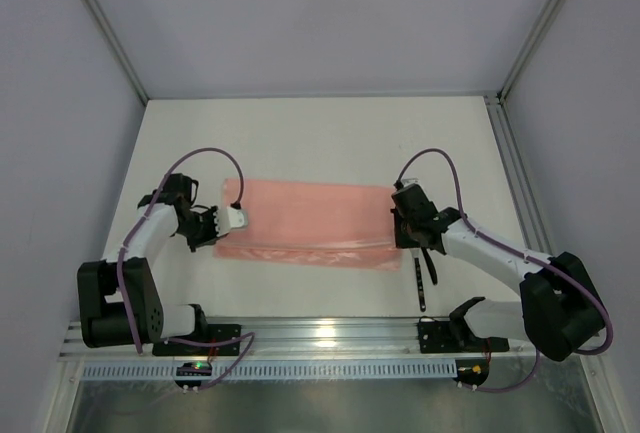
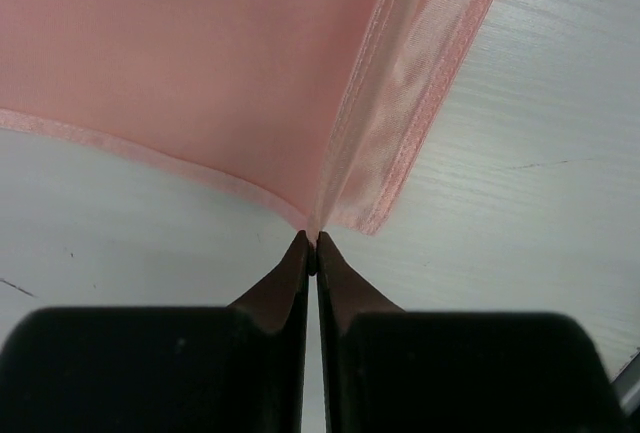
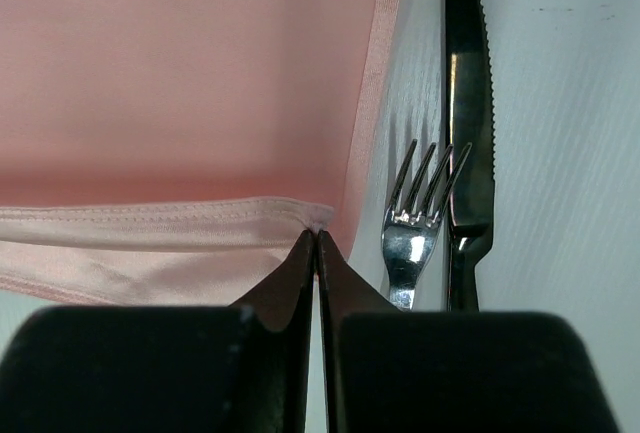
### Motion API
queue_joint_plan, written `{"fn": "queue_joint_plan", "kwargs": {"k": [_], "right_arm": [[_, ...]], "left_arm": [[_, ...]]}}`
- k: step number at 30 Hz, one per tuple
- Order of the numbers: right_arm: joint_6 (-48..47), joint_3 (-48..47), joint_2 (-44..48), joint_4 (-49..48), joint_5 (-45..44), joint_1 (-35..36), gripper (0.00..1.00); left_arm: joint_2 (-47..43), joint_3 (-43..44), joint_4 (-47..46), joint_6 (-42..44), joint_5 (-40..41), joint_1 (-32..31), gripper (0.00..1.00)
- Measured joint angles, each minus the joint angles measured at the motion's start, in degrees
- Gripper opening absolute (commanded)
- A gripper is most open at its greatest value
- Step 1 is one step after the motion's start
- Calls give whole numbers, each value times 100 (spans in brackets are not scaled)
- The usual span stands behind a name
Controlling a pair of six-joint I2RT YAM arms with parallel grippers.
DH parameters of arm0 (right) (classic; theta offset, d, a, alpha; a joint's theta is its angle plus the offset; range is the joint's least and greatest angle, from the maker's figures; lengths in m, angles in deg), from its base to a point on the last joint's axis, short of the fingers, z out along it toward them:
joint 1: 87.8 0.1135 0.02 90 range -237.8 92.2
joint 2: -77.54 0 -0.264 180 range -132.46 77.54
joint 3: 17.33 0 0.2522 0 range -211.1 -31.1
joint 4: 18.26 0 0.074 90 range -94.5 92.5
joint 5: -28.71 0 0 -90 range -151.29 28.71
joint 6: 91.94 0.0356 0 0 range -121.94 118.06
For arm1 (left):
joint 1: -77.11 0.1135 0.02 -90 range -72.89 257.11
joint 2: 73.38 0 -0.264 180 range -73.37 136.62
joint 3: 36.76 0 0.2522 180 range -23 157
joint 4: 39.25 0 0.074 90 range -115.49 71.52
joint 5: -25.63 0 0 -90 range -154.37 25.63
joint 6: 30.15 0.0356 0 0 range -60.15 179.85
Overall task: Fold the napkin into a case and place the utensils inside
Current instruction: Fold and flatten the napkin at the center of the board, then pick up the rectangle-folded napkin from the center of the board.
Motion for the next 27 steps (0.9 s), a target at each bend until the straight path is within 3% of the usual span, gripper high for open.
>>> {"fn": "queue_joint_plan", "kwargs": {"k": [1, 2, 4, 5, 6, 9, 13, 19, 23, 27], "right_arm": [[11, 22, 0, -7, 22, 0, 7], [26, 48, 0, -7, 48, 0, 11], [85, 105, 2, 2, 111, 0, 29], [105, 120, 2, 28, 162, 0, 34], [129, 122, 11, 63, 240, 0, 43], [214, 122, 203, 323, 503, 9, 55], [332, 66, 1051, 977, 767, 31, 62], [608, -199, 2166, 1357, 925, 44, 60], [745, -197, 1794, 1019, 861, 44, 30], [837, -136, 813, 337, 866, 44, 10]], "left_arm": [[9, 0, -13, 20, 7, 0, 11], [17, 0, -22, 50, 17, 0, 22], [28, 0, -31, 98, 44, 2, 39], [28, 0, -26, 94, 68, 2, 53], [28, 2, -28, 125, 85, 2, 56], [28, 87, 79, 57, 138, 2, 59], [28, 715, 562, -114, 98, 37, 59], [66, 1423, 708, -1054, -39, 114, 56], [365, 1316, 387, -2074, -83, 114, 53], [667, 901, -63, -2822, 20, 46, 51]]}}
